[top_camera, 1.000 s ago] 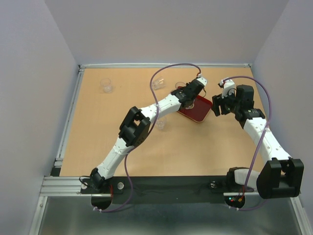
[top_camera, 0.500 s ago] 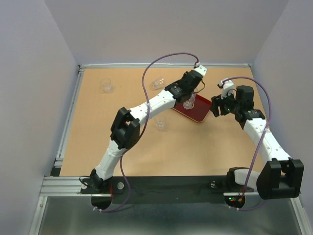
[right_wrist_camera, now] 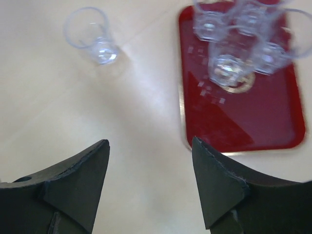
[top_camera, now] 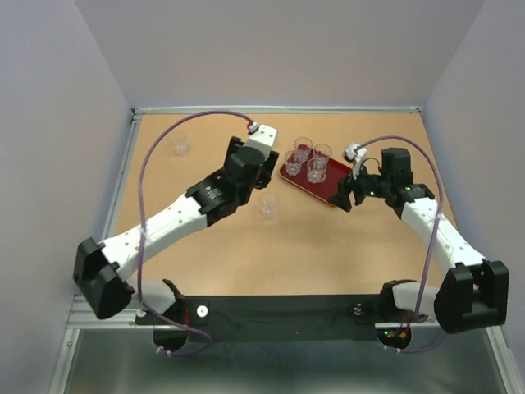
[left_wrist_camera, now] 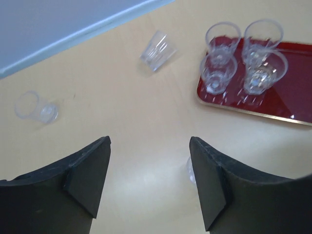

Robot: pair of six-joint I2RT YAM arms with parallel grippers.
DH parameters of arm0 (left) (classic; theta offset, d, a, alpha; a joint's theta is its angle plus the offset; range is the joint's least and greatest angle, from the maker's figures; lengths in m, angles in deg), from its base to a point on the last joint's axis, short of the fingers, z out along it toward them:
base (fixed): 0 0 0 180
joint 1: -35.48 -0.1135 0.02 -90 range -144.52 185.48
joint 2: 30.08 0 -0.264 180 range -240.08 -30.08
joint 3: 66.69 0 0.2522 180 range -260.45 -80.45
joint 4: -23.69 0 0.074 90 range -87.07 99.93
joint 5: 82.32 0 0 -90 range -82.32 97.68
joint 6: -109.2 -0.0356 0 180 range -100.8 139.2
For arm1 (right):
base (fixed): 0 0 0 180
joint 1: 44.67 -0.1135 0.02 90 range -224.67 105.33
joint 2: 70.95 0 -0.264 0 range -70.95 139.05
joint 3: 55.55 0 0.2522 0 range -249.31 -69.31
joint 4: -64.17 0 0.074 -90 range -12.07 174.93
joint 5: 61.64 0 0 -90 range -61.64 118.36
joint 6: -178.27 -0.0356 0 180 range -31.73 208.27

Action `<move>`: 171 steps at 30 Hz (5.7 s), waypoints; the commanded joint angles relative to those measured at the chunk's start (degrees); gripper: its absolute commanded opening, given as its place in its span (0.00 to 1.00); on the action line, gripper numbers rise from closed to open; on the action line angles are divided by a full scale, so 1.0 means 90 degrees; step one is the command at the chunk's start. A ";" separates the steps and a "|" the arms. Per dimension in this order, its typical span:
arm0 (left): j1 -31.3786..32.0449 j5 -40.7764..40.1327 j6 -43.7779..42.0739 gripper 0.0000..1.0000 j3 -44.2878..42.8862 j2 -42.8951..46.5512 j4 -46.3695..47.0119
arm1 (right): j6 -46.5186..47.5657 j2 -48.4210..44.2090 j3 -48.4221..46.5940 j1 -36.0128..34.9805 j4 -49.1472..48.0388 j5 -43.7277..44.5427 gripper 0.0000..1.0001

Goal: Place the glasses into the tray

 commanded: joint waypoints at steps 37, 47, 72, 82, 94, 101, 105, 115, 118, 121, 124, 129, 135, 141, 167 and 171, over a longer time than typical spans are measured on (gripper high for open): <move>-0.0536 -0.1328 0.0039 0.86 0.3515 0.4296 0.1305 | -0.1289 0.4892 -0.4378 -0.3681 0.1245 0.3128 0.50; -0.0555 -0.1289 0.0029 0.86 0.3534 0.4316 0.1324 | -0.0996 0.4677 -0.4290 -0.3690 0.1411 0.3031 0.02; -0.0585 -0.1162 0.0039 0.85 0.3534 0.4355 0.1324 | -0.0028 0.1425 -0.2415 -0.1047 0.1734 0.2562 0.00; -0.0585 -0.1133 0.0049 0.85 0.3534 0.4404 0.1314 | -0.0965 0.1961 -0.2502 -0.0049 0.0954 0.2884 0.00; -0.0595 -0.1133 0.0039 0.85 0.3554 0.4404 0.1314 | -0.1552 0.3396 -0.3166 0.0206 0.0357 0.2825 0.00; -0.0595 -0.1133 0.0039 0.85 0.3554 0.4345 0.1314 | -0.1591 0.4051 -0.3655 0.0206 0.0288 0.2884 0.03; -0.0604 -0.1133 0.0029 0.85 0.3554 0.4335 0.1324 | -0.1591 0.4345 -0.3850 0.0206 0.0279 0.2913 0.04; -0.0604 -0.1133 0.0020 0.85 0.3554 0.4326 0.1324 | -0.1562 0.4794 -0.4329 0.0206 0.0269 0.2982 0.24; -0.0614 -0.1142 0.0020 0.85 0.3563 0.4345 0.1324 | -0.1552 0.4814 -0.4407 0.0206 0.0279 0.2992 0.39; -0.0614 -0.1142 0.0029 0.85 0.3564 0.4345 0.1324 | -0.1513 0.4736 -0.4436 0.0206 0.0269 0.3001 0.47; -0.0624 -0.1133 0.0088 0.85 0.3544 0.4355 0.1324 | -0.1455 0.4473 -0.4436 0.0216 0.0279 0.3118 0.52; -0.0838 -0.0725 0.0215 0.87 0.3564 0.4433 0.1363 | -0.1269 0.3538 -0.4028 0.0216 0.0259 0.3177 0.59; -0.2165 0.0807 0.0751 0.86 0.3456 0.4307 0.1558 | -0.0830 0.2325 -0.2682 0.0206 0.0269 0.2006 0.60; -0.3453 0.2009 0.1570 0.86 0.3154 0.3703 0.1715 | -0.0674 0.1260 -0.1743 0.0274 0.0123 0.1576 0.61; -0.6874 0.5322 0.5332 0.70 -0.0429 -0.2568 0.0992 | -0.0790 0.0527 -0.0989 0.0431 -0.0190 0.0745 0.62; -0.6884 0.5303 0.5449 0.69 -0.0986 -0.3057 0.0748 | -0.0800 0.0556 -0.0989 0.0431 -0.0190 0.0755 0.62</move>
